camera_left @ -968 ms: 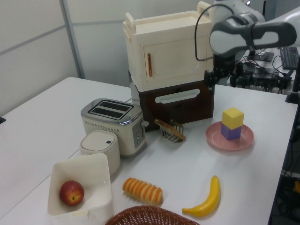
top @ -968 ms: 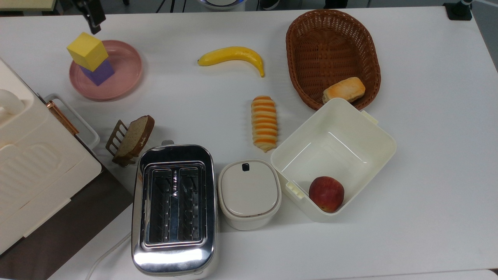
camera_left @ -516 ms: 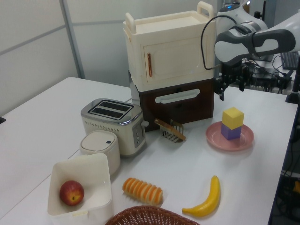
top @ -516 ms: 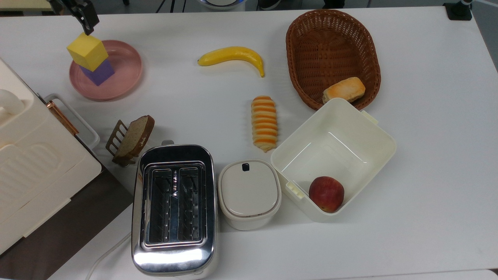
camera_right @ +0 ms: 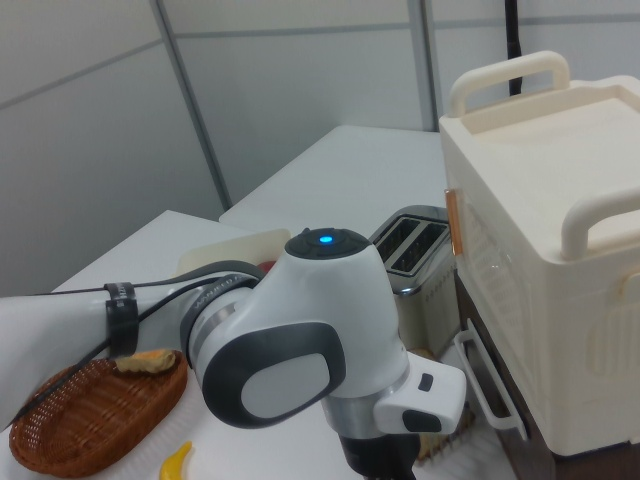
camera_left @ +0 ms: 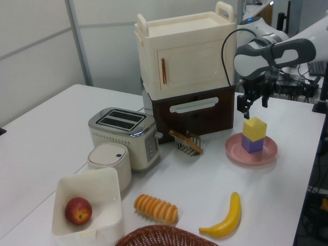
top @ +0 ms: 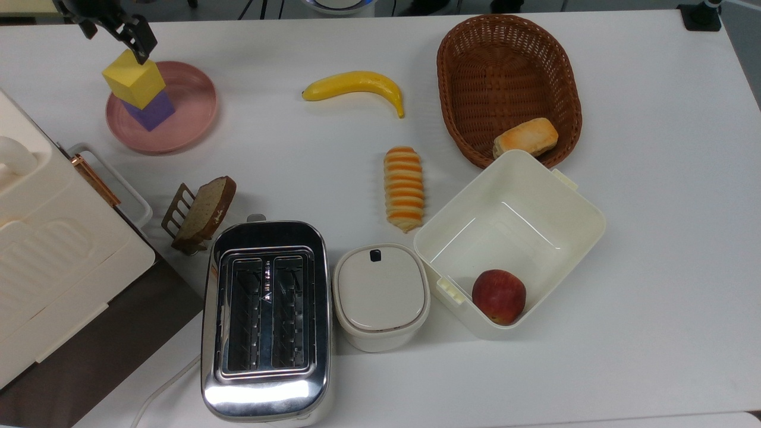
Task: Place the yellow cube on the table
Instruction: 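Move the gripper over the yellow cube and lower it around the cube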
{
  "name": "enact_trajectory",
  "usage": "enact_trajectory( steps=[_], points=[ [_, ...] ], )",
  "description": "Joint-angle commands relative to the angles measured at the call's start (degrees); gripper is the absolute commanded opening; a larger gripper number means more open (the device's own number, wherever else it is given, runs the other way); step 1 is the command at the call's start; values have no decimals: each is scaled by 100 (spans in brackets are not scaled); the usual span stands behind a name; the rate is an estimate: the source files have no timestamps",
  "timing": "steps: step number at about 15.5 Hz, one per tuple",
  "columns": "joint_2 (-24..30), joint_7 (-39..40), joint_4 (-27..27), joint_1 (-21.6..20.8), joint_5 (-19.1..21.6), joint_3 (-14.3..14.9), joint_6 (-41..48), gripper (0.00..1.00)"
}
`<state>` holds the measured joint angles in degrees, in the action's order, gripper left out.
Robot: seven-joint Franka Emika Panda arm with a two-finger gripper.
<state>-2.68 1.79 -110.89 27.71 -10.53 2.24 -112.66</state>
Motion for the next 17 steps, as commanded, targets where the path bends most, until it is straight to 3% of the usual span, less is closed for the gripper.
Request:
enact_trajectory(
  steps=[1,17],
  points=[
    [48,129,-310,-20,34,4,-440,100],
    [-348,120,-390,-20,34,4,-749,100]
  ],
)
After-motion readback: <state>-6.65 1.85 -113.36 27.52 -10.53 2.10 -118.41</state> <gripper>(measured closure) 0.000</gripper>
